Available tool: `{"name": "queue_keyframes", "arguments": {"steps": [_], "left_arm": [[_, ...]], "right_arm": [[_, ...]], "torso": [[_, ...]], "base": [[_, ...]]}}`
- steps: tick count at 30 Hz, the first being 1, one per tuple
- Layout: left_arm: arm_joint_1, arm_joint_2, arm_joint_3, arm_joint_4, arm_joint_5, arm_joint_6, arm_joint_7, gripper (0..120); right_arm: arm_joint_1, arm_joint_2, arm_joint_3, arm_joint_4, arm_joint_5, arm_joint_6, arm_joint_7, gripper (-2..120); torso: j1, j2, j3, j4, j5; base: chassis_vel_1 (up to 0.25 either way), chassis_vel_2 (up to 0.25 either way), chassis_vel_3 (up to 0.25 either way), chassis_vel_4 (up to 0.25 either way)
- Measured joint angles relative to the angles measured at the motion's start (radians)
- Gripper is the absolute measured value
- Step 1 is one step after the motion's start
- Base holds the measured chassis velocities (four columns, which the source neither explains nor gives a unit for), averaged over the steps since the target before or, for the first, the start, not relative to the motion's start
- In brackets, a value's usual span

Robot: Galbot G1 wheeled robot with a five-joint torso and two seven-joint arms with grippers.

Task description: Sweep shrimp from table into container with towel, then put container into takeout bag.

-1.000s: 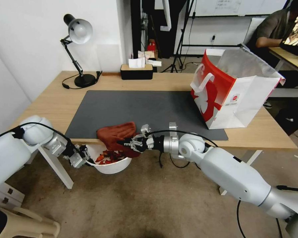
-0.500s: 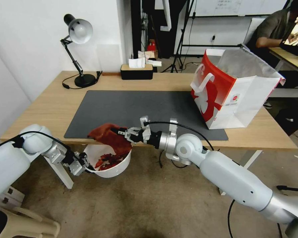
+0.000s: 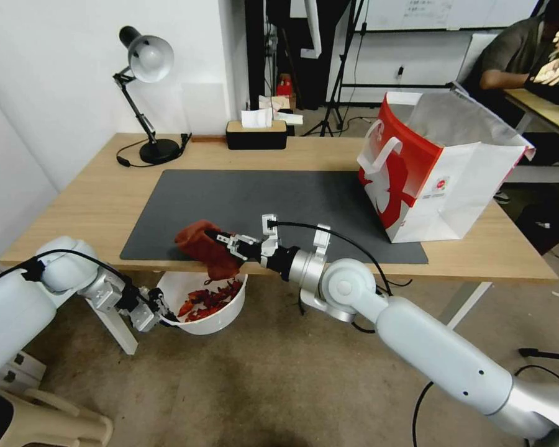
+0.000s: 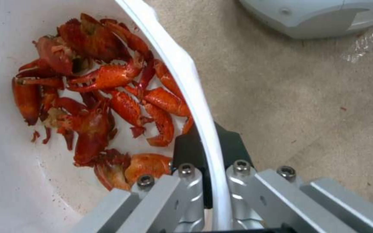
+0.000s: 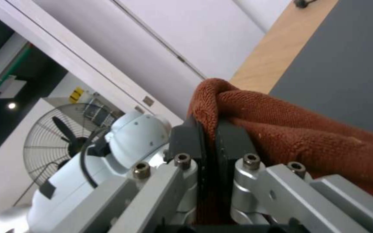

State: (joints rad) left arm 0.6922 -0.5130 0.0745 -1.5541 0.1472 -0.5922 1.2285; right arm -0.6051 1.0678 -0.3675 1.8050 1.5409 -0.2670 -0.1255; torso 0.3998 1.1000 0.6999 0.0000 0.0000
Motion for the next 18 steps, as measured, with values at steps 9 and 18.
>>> {"name": "queue_keyframes", "arguments": {"steps": [9,18], "left_arm": [[0.013,0.0,-0.018,0.002,0.001,-0.001,-0.002,0],[0.03,0.006,-0.045,-0.001,0.001,-0.002,-0.002,0]], "right_arm": [[-0.034,0.011,-0.003,0.043,0.026,0.004,0.056,2],[-0.041,0.014,-0.006,0.066,0.03,0.01,0.077,2]], "torso": [[0.0,0.0,0.0,0.0,-0.0001],[0.0,0.0,0.0,0.0001,-0.0001]], "base": [[0.0,0.0,0.0,0.0],[0.0,0.0,0.0,0.0]]}}
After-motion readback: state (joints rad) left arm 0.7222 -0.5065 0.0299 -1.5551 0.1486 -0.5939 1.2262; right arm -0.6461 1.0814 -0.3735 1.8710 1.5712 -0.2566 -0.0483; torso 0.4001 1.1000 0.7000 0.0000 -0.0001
